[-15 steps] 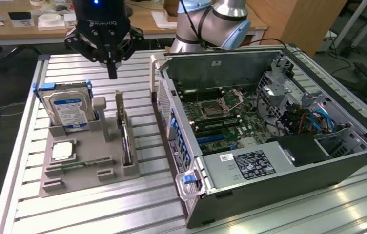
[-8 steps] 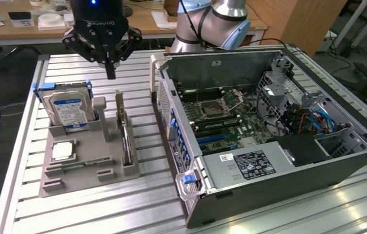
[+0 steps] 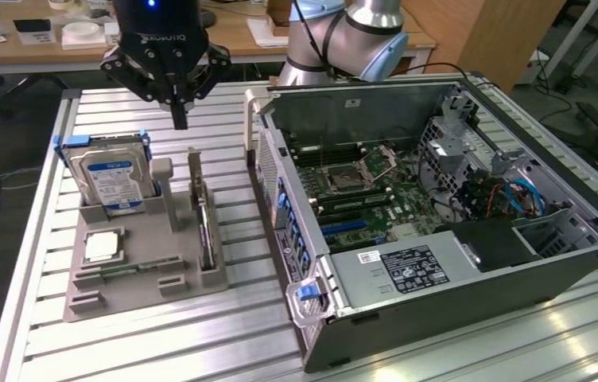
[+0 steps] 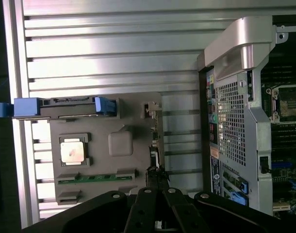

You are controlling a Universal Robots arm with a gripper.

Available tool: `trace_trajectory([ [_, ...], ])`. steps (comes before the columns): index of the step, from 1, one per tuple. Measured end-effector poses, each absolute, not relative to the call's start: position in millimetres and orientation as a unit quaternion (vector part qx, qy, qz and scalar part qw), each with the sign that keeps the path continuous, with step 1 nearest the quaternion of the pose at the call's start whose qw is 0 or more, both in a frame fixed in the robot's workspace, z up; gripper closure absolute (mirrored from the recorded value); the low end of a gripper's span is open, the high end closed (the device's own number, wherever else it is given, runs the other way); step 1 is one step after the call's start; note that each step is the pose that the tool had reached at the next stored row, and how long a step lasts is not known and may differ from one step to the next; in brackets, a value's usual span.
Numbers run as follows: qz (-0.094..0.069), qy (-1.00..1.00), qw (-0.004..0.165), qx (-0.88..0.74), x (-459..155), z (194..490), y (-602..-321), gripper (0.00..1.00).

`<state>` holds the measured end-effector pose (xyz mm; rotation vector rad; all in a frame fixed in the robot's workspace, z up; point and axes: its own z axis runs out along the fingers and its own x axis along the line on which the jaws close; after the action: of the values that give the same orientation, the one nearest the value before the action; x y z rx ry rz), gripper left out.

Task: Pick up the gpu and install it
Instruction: 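Pick up the gpu and move the gpu toward the slot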

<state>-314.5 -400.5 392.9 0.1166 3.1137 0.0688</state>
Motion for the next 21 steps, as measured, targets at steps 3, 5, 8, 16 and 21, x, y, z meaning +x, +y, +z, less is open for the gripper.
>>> trace_trajectory([
  [3,0.022,0.999,0.012,0.037,-314.8,392.9,-400.5,0.83],
  [5,0.022,0.999,0.012,0.037,-315.0,392.9,-400.4,0.77],
  [8,0.022,0.999,0.012,0.037,-315.2,392.9,-400.5,0.65],
  [16,0.022,0.999,0.012,0.037,-315.6,391.9,-400.5,0.35],
  [21,0.022,0.999,0.012,0.033,-315.5,387.5,-407.7,0.35],
])
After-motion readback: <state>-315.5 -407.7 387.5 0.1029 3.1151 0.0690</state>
